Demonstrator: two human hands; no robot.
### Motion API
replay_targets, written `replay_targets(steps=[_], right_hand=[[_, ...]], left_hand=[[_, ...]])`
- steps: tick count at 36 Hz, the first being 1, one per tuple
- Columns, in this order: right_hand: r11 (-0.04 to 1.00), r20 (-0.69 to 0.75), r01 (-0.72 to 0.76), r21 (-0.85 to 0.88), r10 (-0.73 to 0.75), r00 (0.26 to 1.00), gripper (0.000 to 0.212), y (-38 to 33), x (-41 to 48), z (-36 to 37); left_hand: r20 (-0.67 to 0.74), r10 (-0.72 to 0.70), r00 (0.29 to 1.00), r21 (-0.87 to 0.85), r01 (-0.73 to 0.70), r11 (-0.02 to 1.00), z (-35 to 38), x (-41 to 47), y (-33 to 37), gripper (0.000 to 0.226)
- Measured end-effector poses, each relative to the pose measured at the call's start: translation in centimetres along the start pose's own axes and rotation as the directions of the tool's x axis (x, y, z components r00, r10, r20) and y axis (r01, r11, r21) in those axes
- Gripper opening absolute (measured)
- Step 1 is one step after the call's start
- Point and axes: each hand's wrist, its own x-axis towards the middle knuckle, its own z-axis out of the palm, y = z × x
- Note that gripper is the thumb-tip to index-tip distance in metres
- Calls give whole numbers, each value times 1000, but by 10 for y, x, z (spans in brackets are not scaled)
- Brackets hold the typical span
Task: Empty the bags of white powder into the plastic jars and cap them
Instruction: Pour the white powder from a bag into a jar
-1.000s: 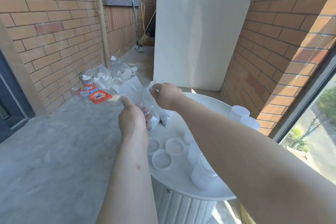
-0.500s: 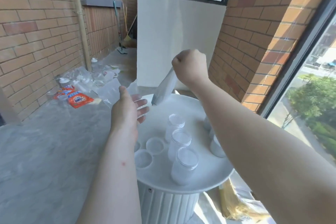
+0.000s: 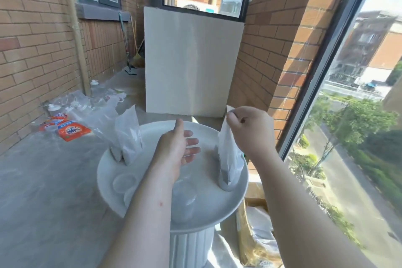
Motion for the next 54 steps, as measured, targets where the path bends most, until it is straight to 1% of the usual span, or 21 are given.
replay_targets(steps=[3, 8, 11, 14, 15, 18, 22, 24, 29, 35, 37, 38, 39, 40, 41, 42, 43, 46, 49, 52, 54], right_hand=[[998, 1, -2, 58, 2, 1000, 32, 10, -12, -3], [993, -83, 50, 107, -42, 996, 25, 16, -27, -5], [976, -112, 136, 172, -118, 987, 21, 12, -33, -4], [949, -150, 265, 171, -241, 959, 16, 2, -29, -6], [944, -161, 280, 174, -254, 954, 15, -1, -26, -7], [944, -181, 268, 194, -234, 955, 14, -2, -23, -6], [949, -148, 205, 240, -173, 974, 14, 4, -28, 6], [950, -129, 204, 237, -177, 976, 15, 5, -33, 13], [946, -148, 242, 216, -213, 966, 13, 10, -38, 28], [957, -144, 212, 198, -186, 972, 19, 18, -37, 32], [968, -88, 167, 189, -153, 984, 29, 18, -37, 29], [977, -4, 124, 171, -126, 992, 36, 19, -37, 27], [989, 127, 75, 131, -91, 988, 39, 20, -37, 25], [997, 285, 23, 72, -43, 958, 36, 21, -37, 22], [1000, 424, -17, 22, 6, 906, 30, 22, -37, 19], [998, 515, -56, 10, 43, 856, 25, 23, -37, 16], [994, 556, -108, 30, 74, 828, 24, 24, -37, 13], [958, 550, -268, 99, 172, 817, 22, 27, -37, 12], [930, 549, -353, 99, 245, 799, 23, 33, -36, 16], [883, 581, -453, 121, 307, 754, 26, 39, -38, 22], [863, 599, -489, 126, 327, 731, 29, 41, -39, 26]], left_hand=[[4, 7, 1000, 56, -8, 998, 13, -4, -4, 50], [5, 11, 1000, 121, -11, 993, 23, -7, -11, 42], [5, 22, 1000, 132, -23, 991, 26, -8, -11, 36], [-25, 34, 999, 108, -31, 994, 26, -9, -9, 32], [-34, 39, 999, 91, -36, 995, 26, -9, -7, 31], [-57, 49, 997, 53, -46, 998, 24, -8, -5, 30], [-63, 39, 997, 41, -37, 998, 20, -5, -5, 29], [-52, 33, 998, 34, -31, 999, 18, -4, -6, 30], [-35, 33, 999, 23, -32, 999, 16, -1, -9, 29], [-10, 25, 1000, 13, -25, 1000, 21, 3, -15, 29], [-7, 17, 1000, 20, -17, 1000, 23, 5, -18, 28], [-4, 16, 1000, 30, -16, 999, 24, 6, -20, 28], [-1, 15, 1000, 48, -15, 999, 25, 7, -22, 27], [0, 13, 1000, 78, -13, 997, 27, 8, -24, 26], [-1, 11, 1000, 113, -11, 994, 28, 8, -26, 25], [-10, 11, 1000, 148, -10, 989, 28, 9, -28, 24], [-20, 14, 1000, 178, -10, 984, 28, 11, -31, 24], [-46, 29, 999, 214, -18, 977, 29, 14, -38, 19], [-48, 28, 998, 192, -18, 981, 30, 17, -43, 13], [-42, 17, 999, 139, -11, 990, 31, 17, -44, 11], [-36, 13, 999, 118, -9, 993, 32, 17, -44, 11]])
